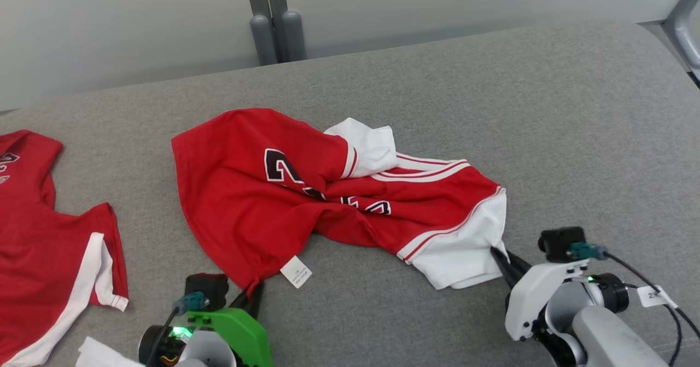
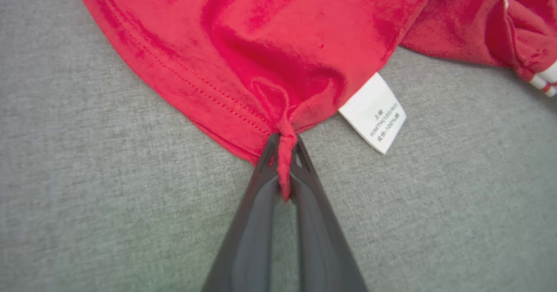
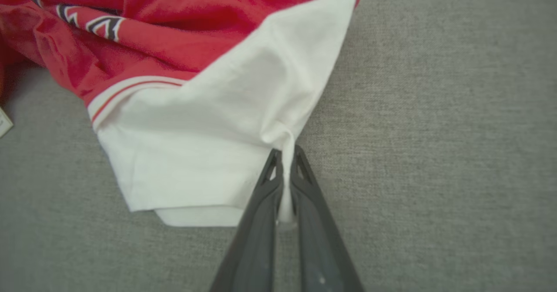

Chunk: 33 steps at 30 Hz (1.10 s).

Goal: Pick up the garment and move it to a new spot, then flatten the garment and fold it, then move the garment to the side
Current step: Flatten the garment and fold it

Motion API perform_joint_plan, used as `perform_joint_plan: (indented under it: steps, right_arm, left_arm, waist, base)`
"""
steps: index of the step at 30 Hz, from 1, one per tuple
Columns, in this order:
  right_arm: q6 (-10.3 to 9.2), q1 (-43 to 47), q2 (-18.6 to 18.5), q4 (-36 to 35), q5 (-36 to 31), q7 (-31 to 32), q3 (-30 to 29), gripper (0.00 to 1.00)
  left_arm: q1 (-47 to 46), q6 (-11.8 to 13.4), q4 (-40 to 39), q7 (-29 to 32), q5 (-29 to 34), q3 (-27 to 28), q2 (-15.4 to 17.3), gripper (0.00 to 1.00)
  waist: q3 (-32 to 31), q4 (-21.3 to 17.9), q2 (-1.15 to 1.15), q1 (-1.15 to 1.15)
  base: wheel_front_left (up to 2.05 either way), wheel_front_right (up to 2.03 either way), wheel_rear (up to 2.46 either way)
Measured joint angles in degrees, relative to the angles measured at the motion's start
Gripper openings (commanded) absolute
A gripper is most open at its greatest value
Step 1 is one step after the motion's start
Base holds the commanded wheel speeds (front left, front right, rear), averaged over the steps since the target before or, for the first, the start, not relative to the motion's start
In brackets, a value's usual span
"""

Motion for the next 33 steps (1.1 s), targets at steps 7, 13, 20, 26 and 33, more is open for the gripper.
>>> perform_joint_plan:
  steps: [7,13,20,26,33]
  right_arm:
    - [-0.05,6.9,-7.9,-28.9,16.6,5.7,-8.7,0.0]
    - [-0.05,3.1,-10.6,-48.4,25.5,16.3,-21.1,0.0]
    - [-0.05,-28.4,-7.4,-42.6,19.9,27.7,-27.6,0.0]
    - [-0.05,-56.9,-0.9,-27.5,5.0,27.2,-29.6,0.0]
    - [-0.05,-77.0,4.9,-7.9,-6.3,12.4,-34.0,0.0]
  left_arm:
    - [4.5,0.4,-29.3,4.3,-4.1,5.2,6.2,0.0]
    - [-2.8,2.9,-53.9,17.1,-6.9,9.4,10.7,0.0]
    - [-35.1,2.2,-45.5,27.0,-6.8,7.8,13.1,0.0]
    - [-61.5,0.9,-25.4,23.0,-1.8,4.5,12.7,0.0]
    - [-80.0,2.6,-3.5,4.9,7.1,1.7,10.9,0.0]
  waist:
    - [-0.3,-0.8,0.0,0.0]
    - [2.2,-0.8,0.0,0.0]
    - [9.3,-1.0,0.0,0.0]
    - [17.5,-0.5,0.0,0.01]
    - [27.0,0.0,0.0,0.02]
  base:
    - [0.0,0.0,0.0]
    - [0.0,0.0,0.0]
    - [0.0,0.0,0.0]
    - [0.0,0.0,0.0]
    - [0.0,0.0,0.0]
